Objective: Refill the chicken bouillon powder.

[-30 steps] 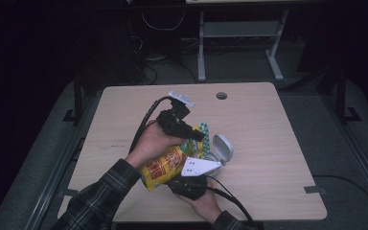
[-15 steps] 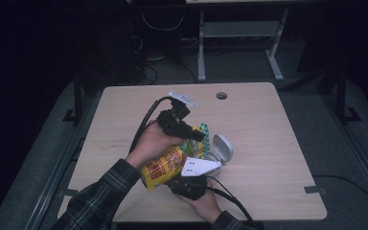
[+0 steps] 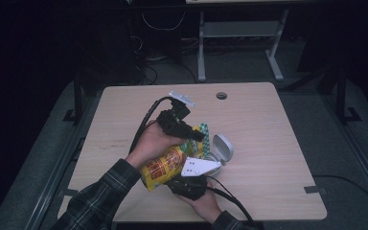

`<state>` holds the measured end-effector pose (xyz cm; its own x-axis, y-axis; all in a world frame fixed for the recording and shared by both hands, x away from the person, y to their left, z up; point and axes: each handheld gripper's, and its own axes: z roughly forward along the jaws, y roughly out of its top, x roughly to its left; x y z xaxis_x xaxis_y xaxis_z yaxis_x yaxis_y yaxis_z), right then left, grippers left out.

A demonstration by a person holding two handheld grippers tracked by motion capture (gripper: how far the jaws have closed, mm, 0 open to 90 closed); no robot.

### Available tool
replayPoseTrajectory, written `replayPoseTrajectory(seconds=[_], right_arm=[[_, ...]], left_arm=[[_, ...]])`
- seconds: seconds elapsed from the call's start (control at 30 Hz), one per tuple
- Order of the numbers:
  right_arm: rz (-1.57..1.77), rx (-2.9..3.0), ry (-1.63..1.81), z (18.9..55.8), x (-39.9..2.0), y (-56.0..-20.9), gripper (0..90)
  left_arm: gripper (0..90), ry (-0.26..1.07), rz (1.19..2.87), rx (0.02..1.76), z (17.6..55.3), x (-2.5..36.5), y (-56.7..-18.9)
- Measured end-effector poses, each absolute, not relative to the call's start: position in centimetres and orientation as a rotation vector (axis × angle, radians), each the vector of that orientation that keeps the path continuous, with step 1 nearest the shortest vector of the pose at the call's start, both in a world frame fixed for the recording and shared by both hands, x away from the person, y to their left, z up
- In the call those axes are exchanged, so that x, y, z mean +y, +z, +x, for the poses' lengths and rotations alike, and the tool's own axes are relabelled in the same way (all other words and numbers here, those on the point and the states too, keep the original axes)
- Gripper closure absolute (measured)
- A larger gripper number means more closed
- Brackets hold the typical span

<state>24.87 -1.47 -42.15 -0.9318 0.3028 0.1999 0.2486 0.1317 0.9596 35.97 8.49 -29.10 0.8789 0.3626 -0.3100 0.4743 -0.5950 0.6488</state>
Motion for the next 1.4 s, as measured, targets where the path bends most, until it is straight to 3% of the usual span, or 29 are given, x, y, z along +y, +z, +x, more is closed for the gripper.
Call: replayPoseTrajectory(seconds=[1.4], right_arm=[[0.567,2.326,1.968,24.78,-1.45,-42.11,90.0]], left_arm=[[90.0,-0.187,2.278,0.604,36.06,8.23,-29.11]])
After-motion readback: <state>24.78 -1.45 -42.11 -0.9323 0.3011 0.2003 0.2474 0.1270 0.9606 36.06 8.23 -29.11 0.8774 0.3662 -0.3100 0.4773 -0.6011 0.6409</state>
